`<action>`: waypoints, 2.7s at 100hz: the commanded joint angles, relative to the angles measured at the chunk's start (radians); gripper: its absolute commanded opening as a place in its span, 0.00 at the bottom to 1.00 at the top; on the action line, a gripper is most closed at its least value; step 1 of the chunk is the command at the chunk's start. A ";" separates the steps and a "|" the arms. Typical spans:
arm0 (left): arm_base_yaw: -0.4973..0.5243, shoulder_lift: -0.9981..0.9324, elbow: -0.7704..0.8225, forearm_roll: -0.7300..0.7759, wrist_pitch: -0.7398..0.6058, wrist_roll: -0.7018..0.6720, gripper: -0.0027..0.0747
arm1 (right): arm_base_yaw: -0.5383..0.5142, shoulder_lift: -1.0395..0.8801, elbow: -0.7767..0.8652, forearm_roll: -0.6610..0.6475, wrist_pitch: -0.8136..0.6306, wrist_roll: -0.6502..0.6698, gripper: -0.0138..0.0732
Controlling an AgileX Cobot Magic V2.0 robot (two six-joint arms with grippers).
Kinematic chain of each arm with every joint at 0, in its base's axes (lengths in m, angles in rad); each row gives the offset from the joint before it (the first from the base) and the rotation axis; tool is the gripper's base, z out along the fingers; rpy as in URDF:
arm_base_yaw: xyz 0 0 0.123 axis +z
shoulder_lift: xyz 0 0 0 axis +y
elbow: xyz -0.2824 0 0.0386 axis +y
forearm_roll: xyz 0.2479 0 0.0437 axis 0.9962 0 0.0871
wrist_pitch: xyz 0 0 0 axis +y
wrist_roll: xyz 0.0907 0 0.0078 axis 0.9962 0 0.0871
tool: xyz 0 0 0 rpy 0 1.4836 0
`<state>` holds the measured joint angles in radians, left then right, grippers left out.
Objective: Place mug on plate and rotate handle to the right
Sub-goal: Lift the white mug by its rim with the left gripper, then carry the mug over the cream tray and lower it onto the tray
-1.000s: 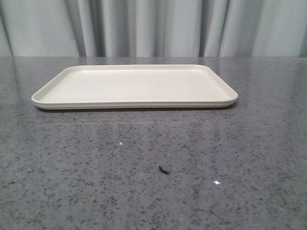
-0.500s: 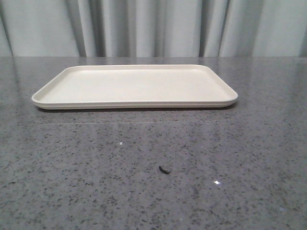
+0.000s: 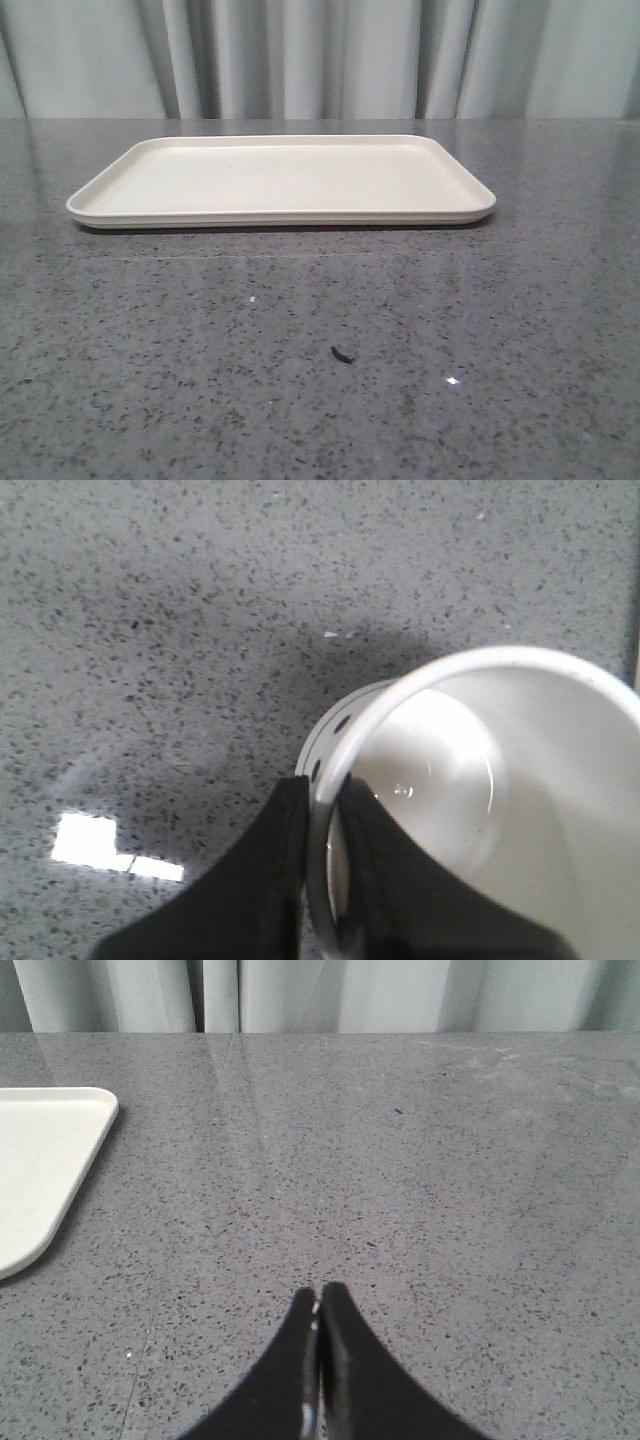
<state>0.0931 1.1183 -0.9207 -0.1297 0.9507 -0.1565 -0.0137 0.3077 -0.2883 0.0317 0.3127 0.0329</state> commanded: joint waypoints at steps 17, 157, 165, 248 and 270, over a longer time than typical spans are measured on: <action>0.004 -0.014 -0.030 -0.214 -0.071 -0.022 0.01 | -0.006 0.017 -0.036 0.000 -0.083 -0.009 0.08; -0.590 0.401 -0.449 -0.004 -0.308 -0.616 0.01 | -0.006 0.017 -0.036 0.000 -0.089 -0.009 0.08; -0.590 0.406 -0.449 0.018 -0.290 -0.616 0.01 | -0.006 0.017 -0.036 0.000 -0.089 -0.009 0.08; -0.588 0.435 -0.449 0.078 -0.275 -0.635 0.41 | -0.006 0.017 -0.036 0.000 -0.096 -0.009 0.08; -0.588 0.422 -0.449 0.091 -0.281 -0.635 0.43 | -0.006 0.017 -0.036 0.000 -0.096 -0.009 0.08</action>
<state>-0.4893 1.5938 -1.3371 -0.0521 0.7264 -0.7810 -0.0137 0.3077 -0.2883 0.0317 0.3019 0.0329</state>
